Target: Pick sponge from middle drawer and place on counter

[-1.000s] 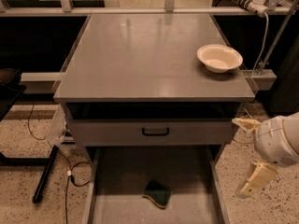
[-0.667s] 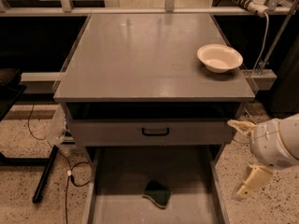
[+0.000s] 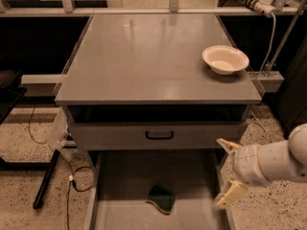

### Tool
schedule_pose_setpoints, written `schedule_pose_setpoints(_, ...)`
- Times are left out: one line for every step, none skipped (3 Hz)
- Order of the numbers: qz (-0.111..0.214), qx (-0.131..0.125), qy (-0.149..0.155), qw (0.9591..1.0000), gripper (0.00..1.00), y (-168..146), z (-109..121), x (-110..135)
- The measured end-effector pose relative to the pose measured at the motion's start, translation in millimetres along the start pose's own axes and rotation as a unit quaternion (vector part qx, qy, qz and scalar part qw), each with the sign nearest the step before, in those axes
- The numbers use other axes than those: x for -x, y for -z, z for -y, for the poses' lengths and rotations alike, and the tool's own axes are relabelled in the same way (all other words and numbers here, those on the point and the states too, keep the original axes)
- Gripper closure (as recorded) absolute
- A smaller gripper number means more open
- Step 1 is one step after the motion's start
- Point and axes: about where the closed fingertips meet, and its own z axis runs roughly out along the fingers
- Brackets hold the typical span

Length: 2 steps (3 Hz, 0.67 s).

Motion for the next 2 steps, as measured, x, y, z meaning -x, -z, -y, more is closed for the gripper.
schedule_pose_setpoints(0.034,-0.026,-0.009,0.9991,0.00,-42.7,2.3,-26.0)
schedule_pose_setpoints(0.052,-0.038,-0.033,0.9974,0.00,-91.5,-3.6,-61.0)
